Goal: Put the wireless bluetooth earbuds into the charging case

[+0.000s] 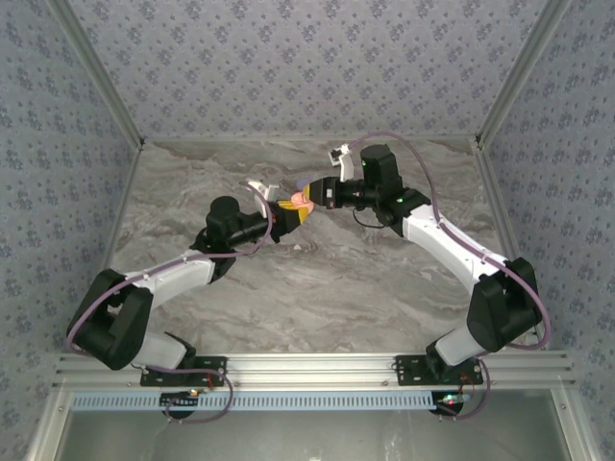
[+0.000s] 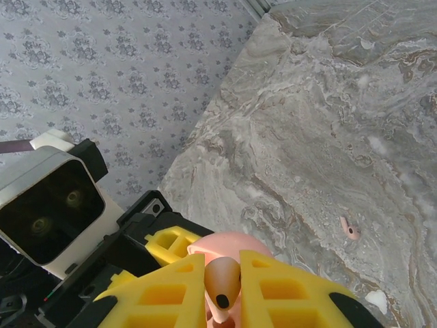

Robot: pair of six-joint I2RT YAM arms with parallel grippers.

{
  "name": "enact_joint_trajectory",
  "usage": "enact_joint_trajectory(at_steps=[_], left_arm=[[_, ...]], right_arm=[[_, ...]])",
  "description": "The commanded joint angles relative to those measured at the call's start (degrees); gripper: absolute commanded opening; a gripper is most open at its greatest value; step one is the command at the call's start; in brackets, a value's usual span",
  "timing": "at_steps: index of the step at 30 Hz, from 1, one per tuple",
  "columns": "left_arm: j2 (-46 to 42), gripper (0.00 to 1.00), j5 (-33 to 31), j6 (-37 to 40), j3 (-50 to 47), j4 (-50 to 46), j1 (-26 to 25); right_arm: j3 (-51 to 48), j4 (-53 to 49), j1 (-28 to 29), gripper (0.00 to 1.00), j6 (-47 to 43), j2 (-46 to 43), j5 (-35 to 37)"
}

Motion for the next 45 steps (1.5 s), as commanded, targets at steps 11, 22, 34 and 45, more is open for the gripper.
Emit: enact_joint_trajectory(at_steps=[11,22,34,45], left_arm=[[-1.8,0.08,-1.0,-0.5,2.4,0.5,-0.2],[-2.3,0.08,0.1,0.6,2.9,-0.3,-0.3],[-2.9,0.08,0.9,2.4,3.0,-2.7,-0.2],[-5.6,0.08,-1.0,6.4,3.0,-9.1,-0.3]], right_arm=[[0.4,-2.2,0.8,0.18,-2.1,-1.4,-0.7],[1.7,-7.5,1.3,0.20,-5.6,-1.5,-0.7],[3.4,-9.5,1.4,0.38,-6.5,-1.6,0.8],[2.8,-11.5,1.3,0.50,-7.8,-4.9,9.9]])
